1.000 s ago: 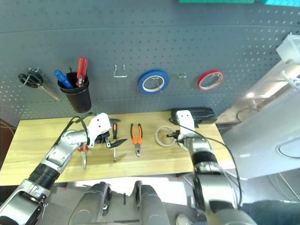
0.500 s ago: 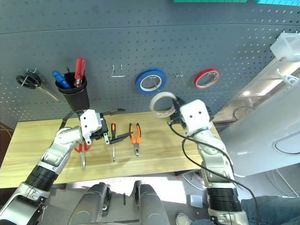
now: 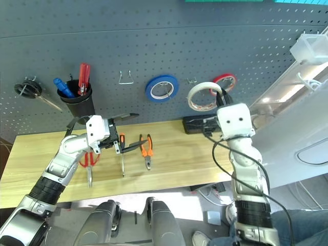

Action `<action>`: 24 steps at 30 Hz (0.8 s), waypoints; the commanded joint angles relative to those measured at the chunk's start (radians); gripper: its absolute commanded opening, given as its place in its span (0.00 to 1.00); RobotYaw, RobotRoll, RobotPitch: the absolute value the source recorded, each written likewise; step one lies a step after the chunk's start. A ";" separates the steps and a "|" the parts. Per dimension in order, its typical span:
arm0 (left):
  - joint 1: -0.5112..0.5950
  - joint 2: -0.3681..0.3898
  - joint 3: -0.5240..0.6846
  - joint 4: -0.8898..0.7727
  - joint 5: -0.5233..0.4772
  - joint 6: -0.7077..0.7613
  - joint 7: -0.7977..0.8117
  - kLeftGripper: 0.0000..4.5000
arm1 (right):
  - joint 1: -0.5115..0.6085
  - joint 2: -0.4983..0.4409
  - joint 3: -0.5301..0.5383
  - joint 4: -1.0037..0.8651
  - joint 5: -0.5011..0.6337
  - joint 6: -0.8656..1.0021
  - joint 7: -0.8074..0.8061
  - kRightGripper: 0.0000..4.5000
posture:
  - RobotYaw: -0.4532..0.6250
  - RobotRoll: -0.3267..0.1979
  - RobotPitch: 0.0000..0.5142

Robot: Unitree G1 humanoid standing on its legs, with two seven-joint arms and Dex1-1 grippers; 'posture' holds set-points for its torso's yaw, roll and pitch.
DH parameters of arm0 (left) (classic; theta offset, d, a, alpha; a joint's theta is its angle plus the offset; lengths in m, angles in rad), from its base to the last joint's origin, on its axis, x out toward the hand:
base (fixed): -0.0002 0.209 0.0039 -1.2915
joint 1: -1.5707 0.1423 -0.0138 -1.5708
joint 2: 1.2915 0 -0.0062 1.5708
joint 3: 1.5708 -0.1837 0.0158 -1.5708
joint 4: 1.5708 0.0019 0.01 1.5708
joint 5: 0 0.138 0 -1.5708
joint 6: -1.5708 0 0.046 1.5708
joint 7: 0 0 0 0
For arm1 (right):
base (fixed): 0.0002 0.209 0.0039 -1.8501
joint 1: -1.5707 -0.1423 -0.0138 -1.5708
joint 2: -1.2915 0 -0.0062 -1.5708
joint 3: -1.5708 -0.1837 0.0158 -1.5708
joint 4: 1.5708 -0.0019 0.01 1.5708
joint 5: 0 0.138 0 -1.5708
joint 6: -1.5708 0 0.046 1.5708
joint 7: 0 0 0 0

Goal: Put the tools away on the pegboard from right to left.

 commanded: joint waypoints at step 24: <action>0.031 0.102 -0.062 0.032 0.122 0.079 -0.018 1.00 | 0.106 0.134 0.090 -0.033 0.286 0.568 0.227 1.00 | 0.43 0.62 0.40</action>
